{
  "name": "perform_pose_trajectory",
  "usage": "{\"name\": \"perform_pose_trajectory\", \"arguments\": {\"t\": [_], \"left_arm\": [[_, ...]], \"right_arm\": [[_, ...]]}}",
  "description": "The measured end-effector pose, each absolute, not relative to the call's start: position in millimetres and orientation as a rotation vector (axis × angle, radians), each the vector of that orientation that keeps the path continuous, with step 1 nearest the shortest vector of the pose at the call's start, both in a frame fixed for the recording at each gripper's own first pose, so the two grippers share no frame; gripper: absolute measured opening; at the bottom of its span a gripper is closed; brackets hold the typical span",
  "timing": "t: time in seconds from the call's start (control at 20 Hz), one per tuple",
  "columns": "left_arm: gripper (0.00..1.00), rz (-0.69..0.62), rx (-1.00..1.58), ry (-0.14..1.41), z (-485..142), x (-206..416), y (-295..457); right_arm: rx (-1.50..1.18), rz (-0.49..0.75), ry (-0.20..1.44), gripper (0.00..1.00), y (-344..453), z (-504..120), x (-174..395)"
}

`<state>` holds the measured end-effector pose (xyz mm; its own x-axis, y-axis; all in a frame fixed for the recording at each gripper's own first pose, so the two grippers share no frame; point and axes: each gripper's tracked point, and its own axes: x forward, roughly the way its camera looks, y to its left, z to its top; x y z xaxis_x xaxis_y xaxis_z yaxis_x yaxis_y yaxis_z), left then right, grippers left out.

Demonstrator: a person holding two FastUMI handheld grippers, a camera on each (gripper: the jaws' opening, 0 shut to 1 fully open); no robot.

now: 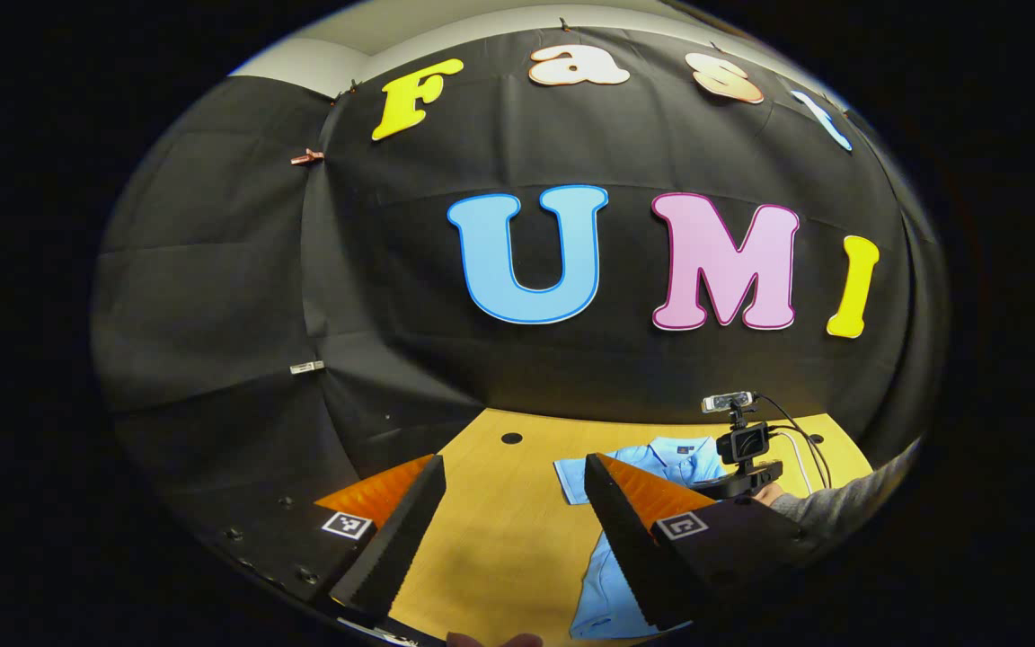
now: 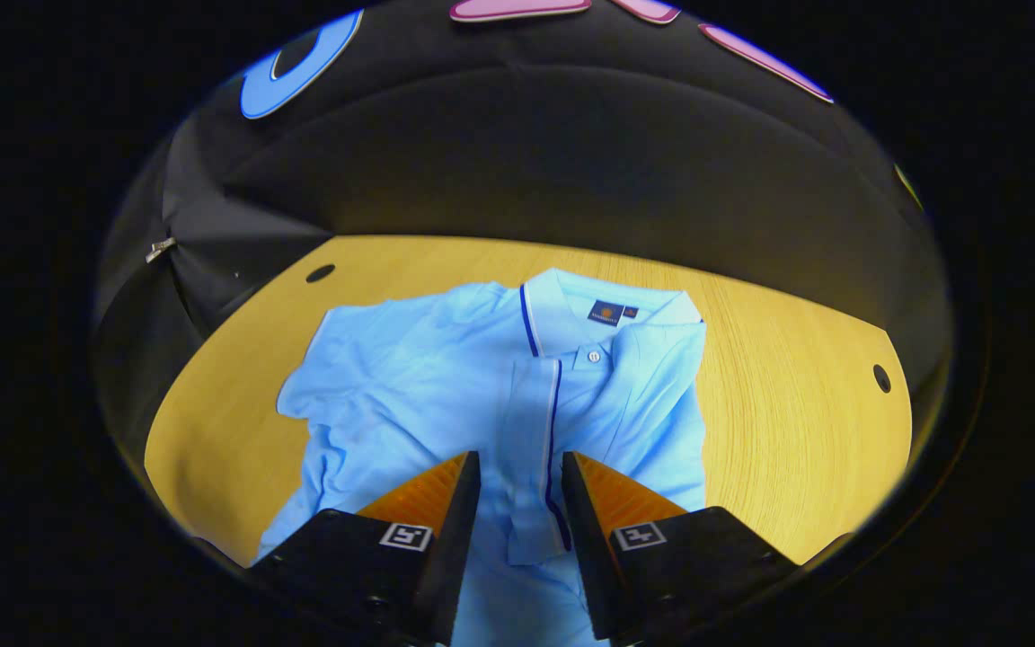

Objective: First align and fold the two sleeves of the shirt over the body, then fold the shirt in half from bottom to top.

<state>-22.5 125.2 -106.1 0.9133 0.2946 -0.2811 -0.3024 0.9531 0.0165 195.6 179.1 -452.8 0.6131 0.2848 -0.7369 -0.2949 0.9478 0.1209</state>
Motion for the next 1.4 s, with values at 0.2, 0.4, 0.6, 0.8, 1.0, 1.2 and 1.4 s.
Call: {"name": "perform_pose_trajectory", "arguments": {"t": [0.2,0.4,0.6,0.8,1.0,1.2,1.4], "left_arm": [[0.99,0.258,-0.013,0.293,-121.0,11.7,122.7],[0.99,0.188,-0.023,0.313,-144.6,55.5,113.7],[0.99,0.138,-0.052,0.386,-187.9,109.9,107.7],[0.99,0.109,-0.101,0.498,-243.7,163.5,100.2],[0.99,0.109,-0.146,0.629,-305.2,205.2,99.9],[0.99,0.146,-0.161,0.773,-368.1,237.0,109.8],[0.99,0.159,-0.092,0.910,-421.4,252.7,121.0]], "right_arm": [[-0.004,0.350,0.712,0.74,176.0,-411.4,197.8],[0.024,0.353,0.559,0.88,165.8,-346.4,185.8],[0.024,0.343,0.415,0.91,147.7,-274.9,159.3],[0.089,0.323,0.338,0.91,124.2,-217.0,127.9],[0.114,0.299,0.318,0.91,94.1,-185.0,90.6],[0.111,0.254,0.317,0.91,65.7,-165.3,54.4],[0.118,0.206,0.315,0.91,44.8,-149.0,23.8]]}}
